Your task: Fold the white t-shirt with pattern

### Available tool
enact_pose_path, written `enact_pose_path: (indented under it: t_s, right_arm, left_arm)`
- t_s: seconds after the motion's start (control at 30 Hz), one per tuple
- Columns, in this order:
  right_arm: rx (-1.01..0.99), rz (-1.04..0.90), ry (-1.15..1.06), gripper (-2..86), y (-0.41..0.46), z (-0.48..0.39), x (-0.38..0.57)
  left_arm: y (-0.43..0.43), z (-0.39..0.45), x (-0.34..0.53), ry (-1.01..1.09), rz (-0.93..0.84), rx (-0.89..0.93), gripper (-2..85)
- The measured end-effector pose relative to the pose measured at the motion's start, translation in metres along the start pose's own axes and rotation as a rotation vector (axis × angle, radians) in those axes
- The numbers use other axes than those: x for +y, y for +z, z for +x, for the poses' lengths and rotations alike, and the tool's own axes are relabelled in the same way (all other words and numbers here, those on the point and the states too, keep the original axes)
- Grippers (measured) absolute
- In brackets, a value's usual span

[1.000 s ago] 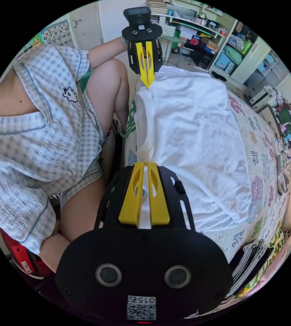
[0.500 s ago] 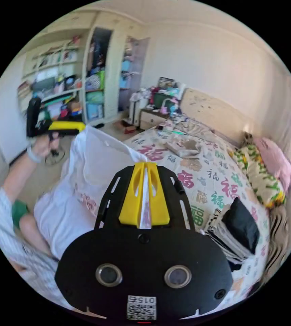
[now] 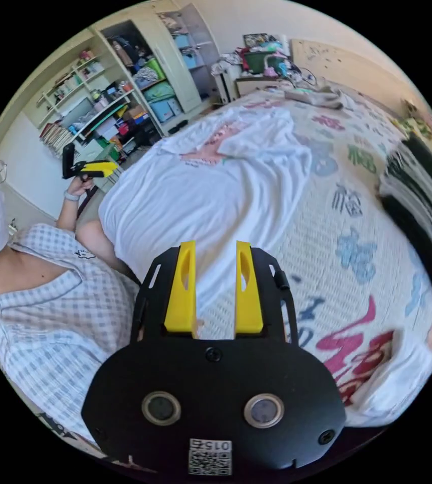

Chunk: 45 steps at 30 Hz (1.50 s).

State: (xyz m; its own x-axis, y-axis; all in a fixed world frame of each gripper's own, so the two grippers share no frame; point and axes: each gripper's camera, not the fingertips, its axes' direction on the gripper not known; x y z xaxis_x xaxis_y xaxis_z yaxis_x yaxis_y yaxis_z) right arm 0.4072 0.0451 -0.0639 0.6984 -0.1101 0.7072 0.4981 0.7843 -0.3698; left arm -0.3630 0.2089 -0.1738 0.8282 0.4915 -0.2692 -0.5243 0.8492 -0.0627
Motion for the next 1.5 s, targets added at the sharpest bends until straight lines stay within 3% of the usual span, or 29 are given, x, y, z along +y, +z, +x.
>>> enact_pose_path:
  t_s: [0.13,0.33,0.43,0.5,0.67,0.8,0.87,1.03,1.13,1.2,1.27,1.4,1.5]
  right_arm:
    - [-0.047,0.065,0.075,11.8,-0.004,0.007,0.036]
    - [-0.065,-0.028,-0.003,10.1,-0.007,-0.005,0.039]
    - [-0.056,-0.053,0.007,6.2,-0.006,0.003,0.033]
    - [-0.078,-0.067,0.017,1.5,-0.013,0.011,0.032]
    - [0.039,-0.035,0.038,-0.3,-0.052,0.012,0.052]
    - [0.188,-0.031,0.083,-0.6,-0.076,0.015,0.073]
    - [0.152,0.007,0.108,-0.4,-0.078,0.023,0.078]
    - [0.043,0.12,0.112,2.0,-0.08,0.031,0.068]
    - [0.074,0.156,-0.002,6.0,-0.088,0.012,0.037]
    - [0.123,0.21,-0.139,7.6,-0.09,-0.009,-0.007]
    - [0.151,0.241,-0.214,8.4,-0.083,-0.022,-0.048]
    - [0.097,0.267,-0.249,10.2,-0.044,-0.028,-0.159]
    - [0.122,0.137,-0.219,12.3,0.006,-0.02,-0.234]
  left_arm:
    - [-0.008,0.014,0.053,-0.123,-0.034,0.016,9.3]
    - [-0.021,0.03,0.062,-0.12,-0.041,0.035,11.2]
    - [-0.017,0.031,0.055,-0.094,-0.096,0.052,8.5]
    - [-0.012,0.025,0.048,-0.09,-0.116,-0.014,2.2]
    - [-0.056,0.022,0.048,-0.089,-0.014,-0.005,0.2]
    - [-0.096,0.022,0.048,-0.095,0.043,-0.102,0.1]
    - [-0.093,0.017,0.044,-0.093,0.034,-0.072,0.3]
    - [-0.039,-0.004,0.036,-0.129,-0.264,-0.063,3.5]
    - [-0.071,-0.001,0.023,-0.117,-0.137,-0.041,5.6]
    - [-0.114,0.012,-0.011,-0.037,0.075,-0.122,6.3]
    - [-0.123,0.023,-0.052,0.035,0.154,-0.221,6.9]
    - [-0.06,0.022,-0.176,0.159,0.129,-0.208,8.3]
    - [0.025,0.013,-0.254,0.198,0.022,-0.208,8.6]
